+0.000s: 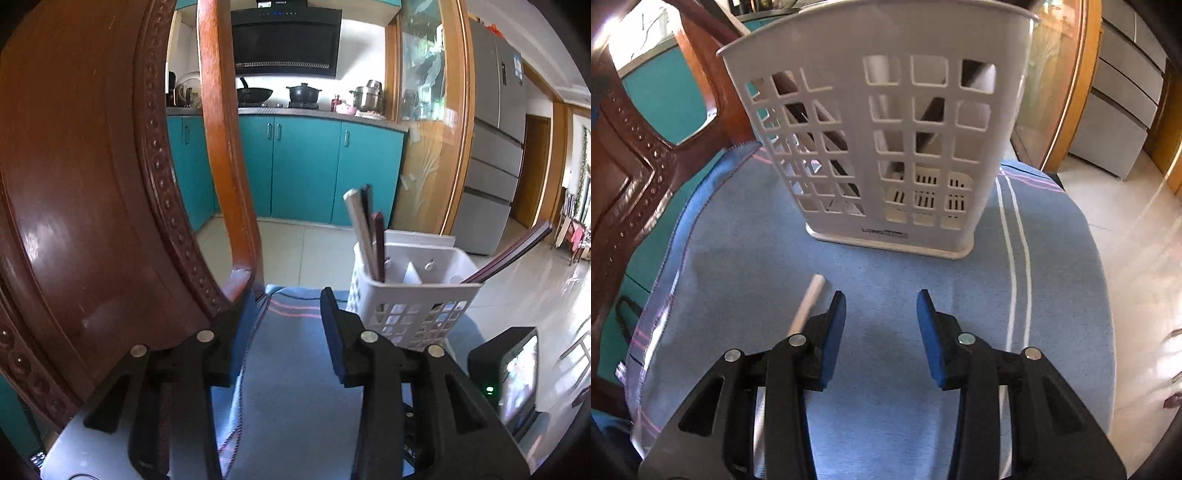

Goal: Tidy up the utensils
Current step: 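Lower both tools and grasp the last wooden and black chopsticks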

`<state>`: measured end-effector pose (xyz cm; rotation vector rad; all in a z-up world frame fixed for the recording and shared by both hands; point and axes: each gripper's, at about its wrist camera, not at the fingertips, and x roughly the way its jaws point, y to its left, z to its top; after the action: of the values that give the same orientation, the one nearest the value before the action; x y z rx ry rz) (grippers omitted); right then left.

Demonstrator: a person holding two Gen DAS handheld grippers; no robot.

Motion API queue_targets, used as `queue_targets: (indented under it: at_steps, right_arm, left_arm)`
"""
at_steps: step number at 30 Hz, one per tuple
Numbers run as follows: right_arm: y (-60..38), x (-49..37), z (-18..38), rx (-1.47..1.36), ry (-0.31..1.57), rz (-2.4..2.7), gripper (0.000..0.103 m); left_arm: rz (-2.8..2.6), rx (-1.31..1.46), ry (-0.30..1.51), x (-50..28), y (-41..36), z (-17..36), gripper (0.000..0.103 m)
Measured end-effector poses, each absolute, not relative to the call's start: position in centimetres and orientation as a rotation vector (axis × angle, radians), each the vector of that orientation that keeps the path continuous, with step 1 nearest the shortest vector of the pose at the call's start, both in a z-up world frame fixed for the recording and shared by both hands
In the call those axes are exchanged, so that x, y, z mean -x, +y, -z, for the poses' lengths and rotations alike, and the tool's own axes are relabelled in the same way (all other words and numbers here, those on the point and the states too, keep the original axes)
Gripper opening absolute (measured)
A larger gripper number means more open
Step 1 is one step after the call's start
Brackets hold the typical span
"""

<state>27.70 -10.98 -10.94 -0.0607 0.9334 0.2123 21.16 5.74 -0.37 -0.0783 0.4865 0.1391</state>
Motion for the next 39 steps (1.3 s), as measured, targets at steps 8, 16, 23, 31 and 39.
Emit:
queue_targets:
  at_steps: [8,16,23,31,39]
  right_arm:
    - [-6.7,-25.7,12.4,0.225,1.016,-0.280,0.030]
    - [-9.3,-26.4,12.1,0.099,1.046,-0.255,0.006]
    - [-14.1,-27.9,12.3,-0.089,1.079,-0.174,0.007]
    - [-15.5,-27.5,11.3,-0.077,1.032,-0.155,0.019]
    - [-14.6,-27.2,12.6,0.031,1.030,-0.150,0.025]
  left_arm:
    - [-0.146,0.100,0.554,-21.9,6.4,1.2,0.039]
    - [-0.073,0.077,0.713,-23.4,5.2,4.1,0.041]
    - [0.054,0.067,0.972,-25.0,1.5,10.2,0.042]
    - [0.090,0.003,1.045,-25.5,-0.7,12.7,0.045]
    - [0.065,-0.033,1.025,-25.5,-1.6,12.7,0.046]
